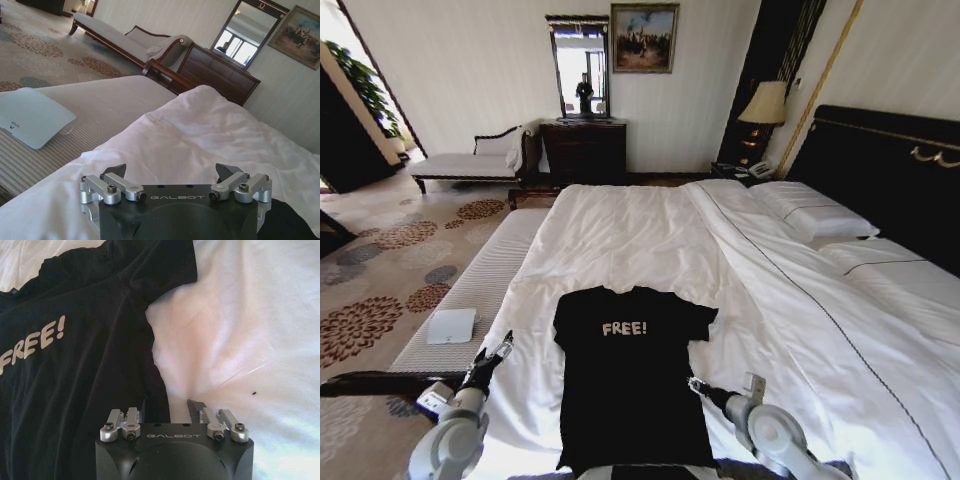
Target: Fold the clothes on the bed.
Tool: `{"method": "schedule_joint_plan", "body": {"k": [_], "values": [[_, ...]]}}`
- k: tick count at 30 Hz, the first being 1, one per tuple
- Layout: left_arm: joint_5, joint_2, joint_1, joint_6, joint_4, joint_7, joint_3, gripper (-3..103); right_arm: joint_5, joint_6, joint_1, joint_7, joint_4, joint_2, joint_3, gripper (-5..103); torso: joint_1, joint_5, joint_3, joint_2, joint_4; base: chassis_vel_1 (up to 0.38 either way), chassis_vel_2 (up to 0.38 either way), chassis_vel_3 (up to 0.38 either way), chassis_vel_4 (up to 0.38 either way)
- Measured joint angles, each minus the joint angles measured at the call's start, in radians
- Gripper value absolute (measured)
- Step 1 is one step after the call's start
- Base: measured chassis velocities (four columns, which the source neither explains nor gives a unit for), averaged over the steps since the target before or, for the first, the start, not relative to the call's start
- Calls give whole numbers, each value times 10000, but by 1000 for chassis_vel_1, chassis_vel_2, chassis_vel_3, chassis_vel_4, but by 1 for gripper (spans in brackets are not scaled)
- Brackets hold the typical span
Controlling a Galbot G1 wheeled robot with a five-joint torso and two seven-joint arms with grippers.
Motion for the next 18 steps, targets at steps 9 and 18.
{"method": "schedule_joint_plan", "body": {"k": [9, 18], "values": [[-29, 48, 13, -1, 71, 9, -58, 100, -18, 74, -325, 202, 384, -44, -67, 16, 0, 2, 0, 0, 1, 0, 0, 0, 0], [-70, 50, -3, -13, 99, 19, -84, 100, -39, 123, -1069, 508, 1176, -210, 67, 0, 0, 1, 0, 0, 1, 0, 0, 0, 0]]}}
